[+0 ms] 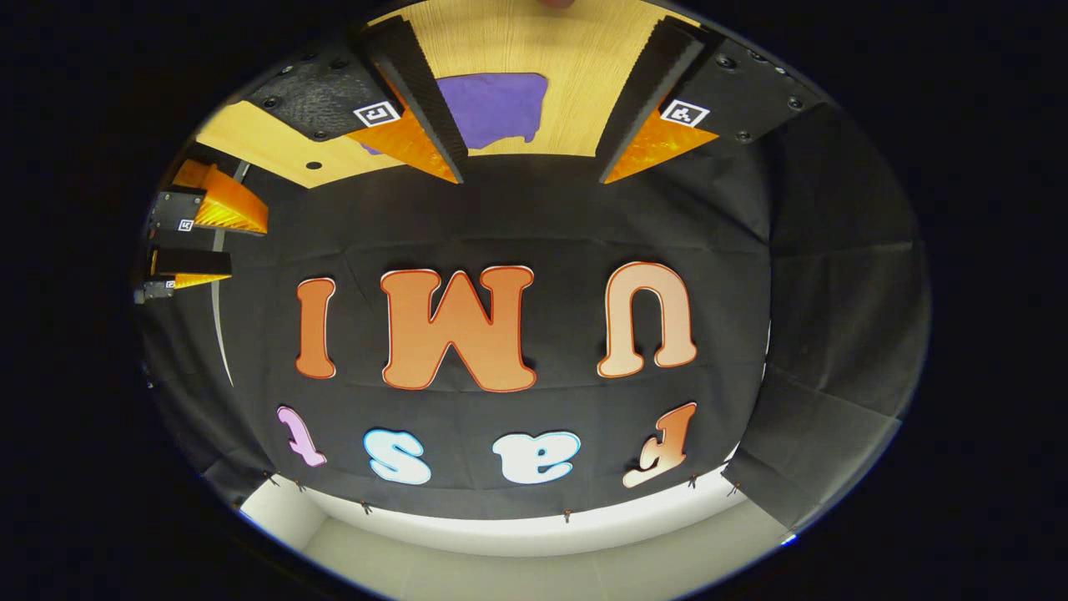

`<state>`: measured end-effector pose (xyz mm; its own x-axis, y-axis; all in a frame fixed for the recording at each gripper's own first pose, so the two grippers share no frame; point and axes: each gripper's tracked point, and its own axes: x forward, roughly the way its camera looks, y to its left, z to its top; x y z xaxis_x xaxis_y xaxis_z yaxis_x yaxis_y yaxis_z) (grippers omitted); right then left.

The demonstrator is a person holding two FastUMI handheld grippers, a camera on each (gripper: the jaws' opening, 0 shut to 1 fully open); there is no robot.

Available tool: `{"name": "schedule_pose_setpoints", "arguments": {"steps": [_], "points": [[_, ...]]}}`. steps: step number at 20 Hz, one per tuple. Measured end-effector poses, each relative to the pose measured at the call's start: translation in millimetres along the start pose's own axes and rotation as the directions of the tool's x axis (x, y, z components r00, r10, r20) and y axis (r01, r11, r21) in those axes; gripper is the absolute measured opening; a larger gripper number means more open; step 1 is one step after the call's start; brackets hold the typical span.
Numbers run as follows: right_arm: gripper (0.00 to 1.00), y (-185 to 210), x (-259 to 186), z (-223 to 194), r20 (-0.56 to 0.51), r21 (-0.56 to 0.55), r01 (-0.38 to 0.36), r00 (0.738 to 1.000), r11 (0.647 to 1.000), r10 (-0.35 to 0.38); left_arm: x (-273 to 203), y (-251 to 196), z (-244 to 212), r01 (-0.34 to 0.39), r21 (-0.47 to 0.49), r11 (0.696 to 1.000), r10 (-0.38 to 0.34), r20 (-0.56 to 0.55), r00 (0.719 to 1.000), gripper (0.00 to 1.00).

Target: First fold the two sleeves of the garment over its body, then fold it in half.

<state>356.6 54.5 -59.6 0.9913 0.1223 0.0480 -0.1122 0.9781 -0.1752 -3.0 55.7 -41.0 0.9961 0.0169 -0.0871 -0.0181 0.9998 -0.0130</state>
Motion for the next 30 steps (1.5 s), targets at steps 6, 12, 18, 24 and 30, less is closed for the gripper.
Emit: {"name": "schedule_pose_setpoints", "arguments": {"steps": [6, 12, 18, 24, 30], "points": [[0.95, -1.8, -3.5, -4.8, -0.009, 0.015, 0.010, 1.000, 1.000, -0.009, -4.0, -22.6, 11.6, 0.013, 0.045, 0.999, -0.015, 0.055, 0.998, 1.00], [0.95, -7.5, -8.1, -9.2, -0.023, 0.029, 0.015, 1.000, 0.999, -0.014, -2.2, -46.2, 4.7, 0.051, 0.044, 0.998, -0.052, 0.023, 0.998, 0.97], [0.95, -23.6, -11.4, -7.4, -0.015, 0.035, 0.063, 0.998, 0.997, -0.063, 4.9, -56.9, 2.1, 0.064, 0.049, 0.997, -0.064, 0.001, 0.998, 0.97], [0.95, -32.7, -14.6, -6.4, -0.009, 0.056, 0.094, 0.996, 0.994, -0.094, 1.4, -70.3, 14.7, 0.075, 0.039, 0.996, -0.075, 0.009, 0.997, 1.00], [0.95, -37.0, -15.2, -3.7, 0.001, 0.067, 0.103, 0.995, 0.992, -0.103, -0.1, -78.4, 29.1, 0.080, 0.018, 0.997, -0.080, 0.018, 0.997, 1.00]]}}
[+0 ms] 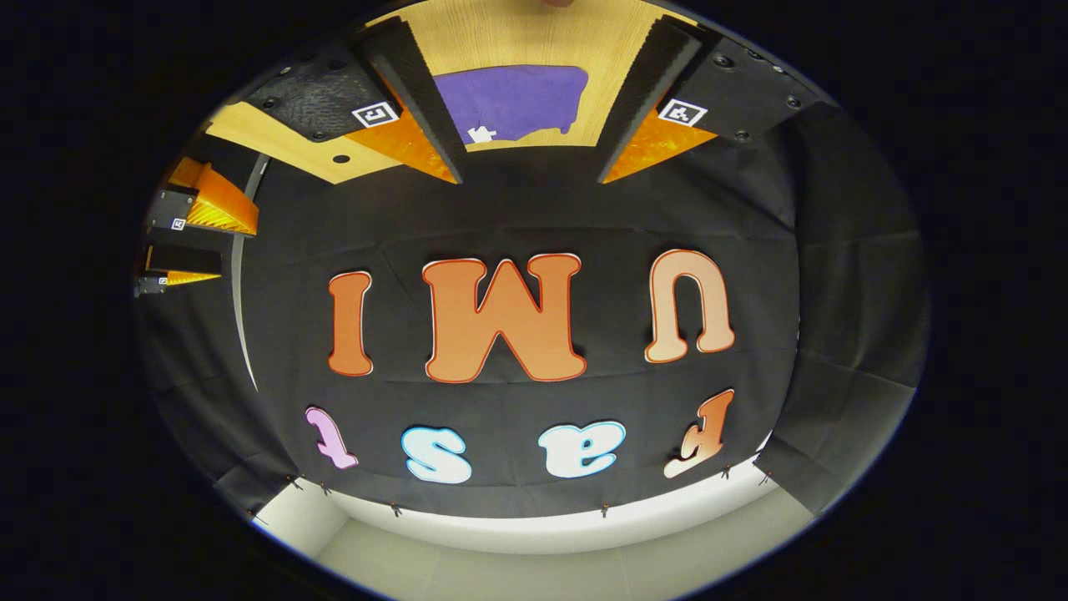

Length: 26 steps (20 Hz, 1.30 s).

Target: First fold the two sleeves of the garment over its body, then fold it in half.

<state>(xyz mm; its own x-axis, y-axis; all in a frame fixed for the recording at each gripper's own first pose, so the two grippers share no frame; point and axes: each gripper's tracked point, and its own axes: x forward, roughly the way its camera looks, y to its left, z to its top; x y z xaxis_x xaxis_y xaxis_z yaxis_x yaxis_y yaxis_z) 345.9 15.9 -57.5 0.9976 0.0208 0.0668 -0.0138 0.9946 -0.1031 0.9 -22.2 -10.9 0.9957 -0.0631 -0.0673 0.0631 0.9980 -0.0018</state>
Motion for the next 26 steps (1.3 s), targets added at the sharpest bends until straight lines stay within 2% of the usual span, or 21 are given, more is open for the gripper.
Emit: {"name": "schedule_pose_setpoints", "arguments": {"steps": [1, 2, 4, 5, 6, 12, 13, 14, 25, 26], "points": [[0.95, 0.7, 0.5, 0.7, 0.003, 0.001, 0.000, 1.000, 1.000, 0.000, -1.3, -2.4, 4.9, 0.006, -0.003, 1.000, -0.006, 0.007, 1.000, 0.97], [0.95, -1.2, 0.6, 0.6, 0.006, -0.002, 0.006, 1.000, 1.000, -0.006, -1.4, -4.2, 7.4, 0.012, -0.002, 1.000, -0.012, 0.012, 1.000, 1.00], [0.95, -2.4, -1.1, -0.5, 0.000, -0.002, 0.008, 1.000, 1.000, -0.008, -3.7, -6.7, 11.6, 0.018, 0.001, 1.000, -0.018, 0.018, 1.000, 1.00], [0.95, -2.5, -2.6, 0.3, 0.000, -0.002, 0.009, 1.000, 1.000, -0.009, -4.7, -8.4, 13.4, 0.024, 0.000, 1.000, -0.024, 0.021, 0.999, 0.97], [0.95, -3.6, -3.1, 0.0, 0.000, -0.002, 0.016, 1.000, 1.000, -0.016, -4.7, -10.8, 16.5, 0.030, -0.001, 1.000, -0.030, 0.021, 0.999, 1.00], [0.95, -7.3, -7.3, -0.2, -0.005, -0.016, 0.023, 1.000, 1.000, -0.023, -14.1, -27.8, 24.4, 0.063, -0.008, 0.998, -0.062, 0.033, 0.998, 0.97], [0.95, -7.6, -8.0, 0.2, -0.004, -0.013, 0.025, 1.000, 1.000, -0.025, -15.1, -30.0, 24.6, 0.065, -0.010, 0.998, -0.065, 0.036, 0.997, 1.00], [0.95, -7.9, -8.9, -0.3, -0.004, -0.011, 0.025, 1.000, 1.000, -0.025, -15.9, -30.7, 25.3, 0.067, -0.013, 0.998, -0.066, 0.036, 0.997, 0.97], [0.95, -18.2, -9.2, 3.2, 0.016, -0.003, 0.084, 0.996, 0.996, -0.084, -24.0, -29.8, 30.6, 0.057, -0.039, 0.998, -0.056, 0.016, 0.998, 0.97], [0.95, -18.3, -9.5, 3.3, 0.015, -0.001, 0.086, 0.996, 0.996, -0.086, -24.6, -30.6, 32.0, 0.058, -0.040, 0.998, -0.057, 0.016, 0.998, 1.00]]}}
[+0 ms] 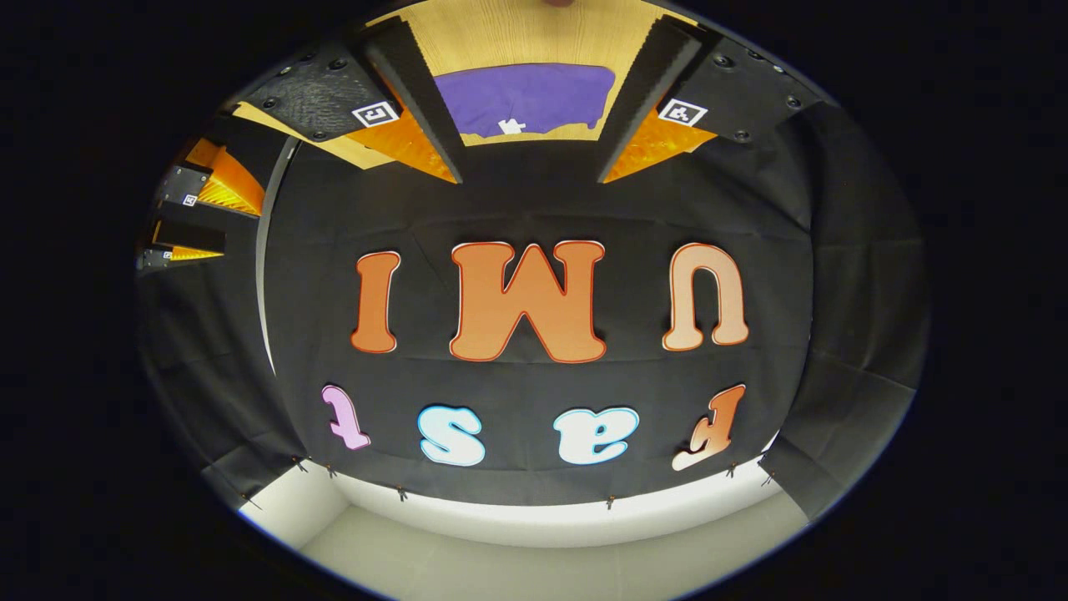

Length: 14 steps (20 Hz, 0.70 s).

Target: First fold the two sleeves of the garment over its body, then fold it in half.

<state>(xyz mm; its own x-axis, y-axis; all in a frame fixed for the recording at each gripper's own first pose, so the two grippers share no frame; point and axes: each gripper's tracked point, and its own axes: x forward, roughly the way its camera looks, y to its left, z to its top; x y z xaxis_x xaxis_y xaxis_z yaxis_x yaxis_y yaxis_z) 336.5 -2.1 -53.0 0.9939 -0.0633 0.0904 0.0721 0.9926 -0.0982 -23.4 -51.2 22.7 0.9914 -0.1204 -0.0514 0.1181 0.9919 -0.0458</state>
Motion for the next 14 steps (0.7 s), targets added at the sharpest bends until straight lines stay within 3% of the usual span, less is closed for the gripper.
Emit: {"name": "schedule_pose_setpoints", "arguments": {"steps": [7, 14], "points": [[0.95, -3.5, -6.4, -0.7, -0.004, 0.011, 0.012, 1.000, 1.000, -0.012, -4.5, -11.4, 10.7, 0.034, 0.021, 0.999, -0.035, 0.037, 0.999, 0.97], [0.95, 0.2, -10.6, 4.9, 0.035, 0.010, -0.029, 0.999, 1.000, 0.028, -15.3, -19.1, 9.1, 0.008, 0.005, 1.000, -0.008, 0.029, 1.000, 1.00]]}}
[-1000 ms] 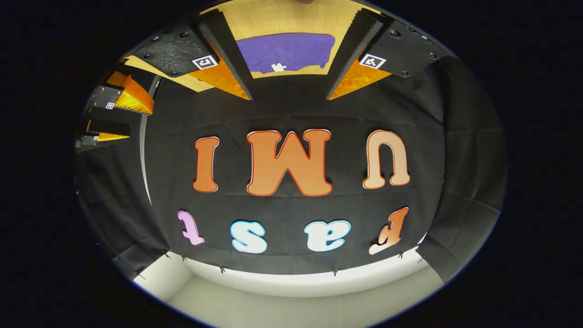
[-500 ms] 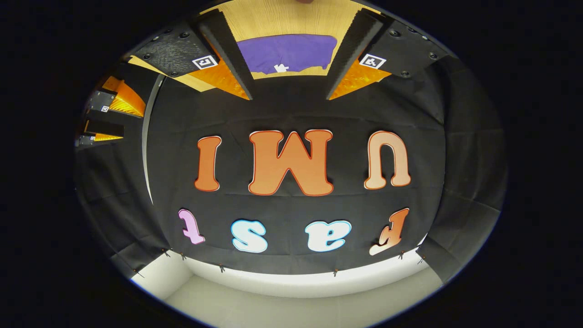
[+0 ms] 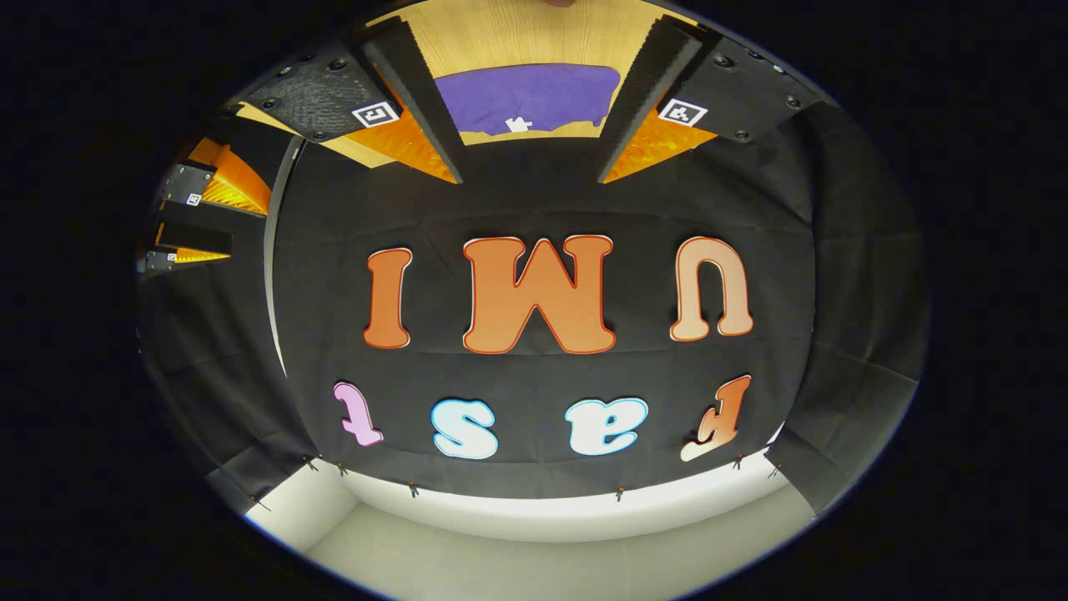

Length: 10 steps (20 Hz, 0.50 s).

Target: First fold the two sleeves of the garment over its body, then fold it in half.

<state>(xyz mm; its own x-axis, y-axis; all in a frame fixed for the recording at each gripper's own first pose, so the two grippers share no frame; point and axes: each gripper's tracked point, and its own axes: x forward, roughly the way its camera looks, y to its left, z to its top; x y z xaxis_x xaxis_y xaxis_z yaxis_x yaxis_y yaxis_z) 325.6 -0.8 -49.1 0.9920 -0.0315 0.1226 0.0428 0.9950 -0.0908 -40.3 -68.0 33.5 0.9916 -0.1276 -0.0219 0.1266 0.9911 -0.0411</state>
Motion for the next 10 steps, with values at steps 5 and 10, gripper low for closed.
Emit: {"name": "schedule_pose_setpoints", "arguments": {"steps": [5, 10], "points": [[0.94, -5.9, -6.8, -1.7, 0.002, -0.007, -0.008, 1.000, 1.000, 0.008, -7.4, -9.4, -8.1, -0.027, 0.028, 0.999, 0.028, -0.025, 0.999, 1.00], [0.95, -7.8, -17.5, -5.2, -0.016, 0.029, -0.007, 1.000, 1.000, 0.008, -16.5, -25.3, 0.2, -0.032, 0.001, 0.999, 0.032, -0.027, 0.999, 0.97]]}}
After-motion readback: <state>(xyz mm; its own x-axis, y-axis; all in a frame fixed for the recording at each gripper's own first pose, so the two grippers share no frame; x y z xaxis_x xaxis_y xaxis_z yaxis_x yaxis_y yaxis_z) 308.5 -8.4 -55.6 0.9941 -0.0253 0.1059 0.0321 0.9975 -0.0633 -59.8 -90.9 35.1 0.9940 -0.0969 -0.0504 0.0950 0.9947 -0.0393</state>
